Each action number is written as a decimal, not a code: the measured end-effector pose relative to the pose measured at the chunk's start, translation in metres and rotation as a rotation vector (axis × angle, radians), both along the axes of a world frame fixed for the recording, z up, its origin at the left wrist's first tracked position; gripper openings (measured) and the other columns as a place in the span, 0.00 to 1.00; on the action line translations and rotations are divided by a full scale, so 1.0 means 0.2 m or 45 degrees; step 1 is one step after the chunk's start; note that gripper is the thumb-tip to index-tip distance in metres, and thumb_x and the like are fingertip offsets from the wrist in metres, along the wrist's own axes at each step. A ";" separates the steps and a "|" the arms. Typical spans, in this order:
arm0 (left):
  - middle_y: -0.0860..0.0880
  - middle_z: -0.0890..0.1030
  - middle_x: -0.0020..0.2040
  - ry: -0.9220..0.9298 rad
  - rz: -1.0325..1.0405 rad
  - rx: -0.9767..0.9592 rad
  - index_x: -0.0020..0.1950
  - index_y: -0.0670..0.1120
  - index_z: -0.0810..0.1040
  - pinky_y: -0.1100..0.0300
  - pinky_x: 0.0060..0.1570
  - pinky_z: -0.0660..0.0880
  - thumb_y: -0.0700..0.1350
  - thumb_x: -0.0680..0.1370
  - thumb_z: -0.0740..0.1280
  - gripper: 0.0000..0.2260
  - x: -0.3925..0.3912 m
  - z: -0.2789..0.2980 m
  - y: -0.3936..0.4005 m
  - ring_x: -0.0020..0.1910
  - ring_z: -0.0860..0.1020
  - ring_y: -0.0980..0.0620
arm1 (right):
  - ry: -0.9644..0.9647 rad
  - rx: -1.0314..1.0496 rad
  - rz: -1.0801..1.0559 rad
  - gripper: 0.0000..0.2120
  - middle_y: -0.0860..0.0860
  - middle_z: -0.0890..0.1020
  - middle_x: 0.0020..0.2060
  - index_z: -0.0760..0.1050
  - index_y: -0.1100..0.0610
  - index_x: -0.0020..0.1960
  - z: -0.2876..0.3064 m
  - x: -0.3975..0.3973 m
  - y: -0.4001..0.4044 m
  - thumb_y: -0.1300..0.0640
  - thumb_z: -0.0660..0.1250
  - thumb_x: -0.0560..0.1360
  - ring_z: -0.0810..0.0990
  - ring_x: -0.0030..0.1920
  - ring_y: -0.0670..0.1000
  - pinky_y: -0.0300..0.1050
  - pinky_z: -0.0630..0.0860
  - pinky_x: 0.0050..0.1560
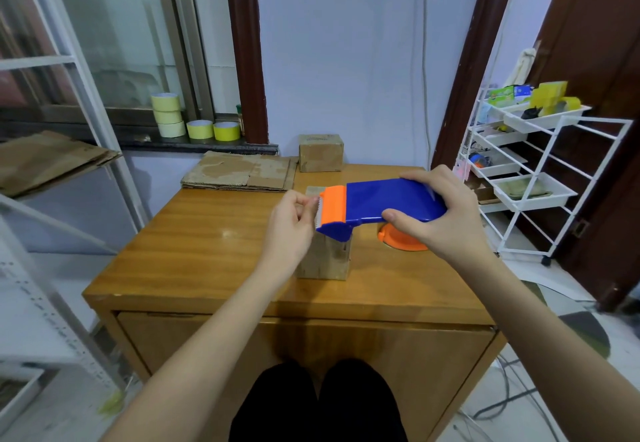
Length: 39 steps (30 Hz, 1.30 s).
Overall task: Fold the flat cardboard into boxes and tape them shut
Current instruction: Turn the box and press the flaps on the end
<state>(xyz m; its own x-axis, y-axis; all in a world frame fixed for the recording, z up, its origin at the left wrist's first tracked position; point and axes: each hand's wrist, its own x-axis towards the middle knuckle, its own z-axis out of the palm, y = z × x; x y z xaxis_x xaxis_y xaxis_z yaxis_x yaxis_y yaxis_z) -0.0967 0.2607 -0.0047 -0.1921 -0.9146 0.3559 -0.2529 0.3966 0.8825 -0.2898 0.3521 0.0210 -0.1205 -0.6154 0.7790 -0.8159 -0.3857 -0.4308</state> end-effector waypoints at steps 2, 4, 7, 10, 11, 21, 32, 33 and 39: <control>0.52 0.78 0.43 -0.024 0.009 -0.013 0.42 0.52 0.68 0.66 0.35 0.71 0.49 0.81 0.60 0.08 0.01 0.00 -0.01 0.44 0.77 0.57 | 0.002 0.011 0.004 0.30 0.45 0.74 0.46 0.78 0.55 0.57 0.00 0.01 0.00 0.35 0.70 0.64 0.73 0.47 0.38 0.27 0.68 0.45; 0.50 0.79 0.43 -0.015 0.010 -0.012 0.42 0.53 0.68 0.65 0.35 0.69 0.49 0.81 0.61 0.08 0.03 -0.01 -0.03 0.45 0.78 0.54 | 0.014 0.023 0.005 0.31 0.45 0.74 0.46 0.78 0.55 0.58 0.00 0.01 0.00 0.35 0.69 0.65 0.73 0.48 0.38 0.26 0.68 0.45; 0.49 0.79 0.42 -0.027 0.002 -0.006 0.41 0.52 0.69 0.63 0.34 0.69 0.49 0.81 0.61 0.08 0.07 -0.02 -0.05 0.43 0.78 0.54 | 0.024 0.047 0.013 0.31 0.38 0.72 0.46 0.77 0.55 0.58 0.00 0.00 0.01 0.34 0.69 0.65 0.73 0.48 0.37 0.26 0.68 0.45; 0.50 0.76 0.36 -0.022 0.012 -0.001 0.41 0.51 0.69 0.63 0.33 0.66 0.49 0.80 0.61 0.09 0.07 -0.03 -0.07 0.36 0.74 0.55 | 0.045 0.059 0.014 0.31 0.35 0.71 0.47 0.77 0.54 0.59 -0.01 0.00 0.01 0.34 0.69 0.65 0.72 0.48 0.36 0.26 0.68 0.45; 0.50 0.76 0.35 -0.020 0.017 0.008 0.41 0.50 0.69 0.64 0.32 0.65 0.49 0.80 0.62 0.09 0.07 -0.03 -0.07 0.34 0.73 0.55 | 0.045 0.056 0.017 0.31 0.35 0.71 0.47 0.77 0.54 0.59 -0.01 -0.01 0.01 0.34 0.69 0.65 0.72 0.48 0.36 0.26 0.68 0.45; 0.51 0.76 0.30 -0.265 -0.071 -0.007 0.47 0.47 0.73 0.70 0.27 0.65 0.50 0.81 0.60 0.08 0.25 0.00 -0.09 0.21 0.69 0.65 | 0.168 0.077 0.017 0.34 0.52 0.75 0.43 0.77 0.53 0.59 0.02 -0.21 0.11 0.28 0.65 0.66 0.73 0.45 0.40 0.30 0.67 0.44; 0.50 0.75 0.34 -0.525 0.125 -0.015 0.46 0.49 0.71 0.58 0.32 0.65 0.56 0.80 0.59 0.11 0.20 -0.08 -0.15 0.35 0.74 0.51 | 0.188 0.136 0.028 0.34 0.51 0.74 0.42 0.74 0.48 0.61 -0.03 -0.24 0.10 0.26 0.63 0.66 0.73 0.44 0.44 0.40 0.70 0.42; 0.52 0.75 0.33 -0.532 0.137 -0.010 0.46 0.50 0.71 0.58 0.33 0.65 0.56 0.80 0.58 0.11 0.21 -0.08 -0.16 0.36 0.74 0.51 | 0.202 0.144 0.026 0.34 0.51 0.74 0.42 0.74 0.48 0.62 -0.04 -0.25 0.10 0.26 0.63 0.66 0.73 0.44 0.44 0.40 0.70 0.42; 0.57 0.74 0.34 -0.641 0.139 -0.075 0.47 0.50 0.71 0.58 0.44 0.69 0.57 0.81 0.57 0.11 0.25 -0.05 -0.18 0.37 0.73 0.55 | 0.159 0.156 0.024 0.34 0.51 0.74 0.42 0.74 0.49 0.61 -0.04 -0.30 0.15 0.26 0.64 0.66 0.73 0.45 0.44 0.39 0.71 0.43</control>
<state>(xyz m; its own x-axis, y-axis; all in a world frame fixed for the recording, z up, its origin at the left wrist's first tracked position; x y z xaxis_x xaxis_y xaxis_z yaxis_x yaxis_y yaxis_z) -0.0458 0.2242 -0.0146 -0.2573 -0.9200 0.2957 -0.6833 0.3896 0.6175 -0.3499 0.3819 0.0124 -0.0150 -0.7081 0.7060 -0.8593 -0.3519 -0.3712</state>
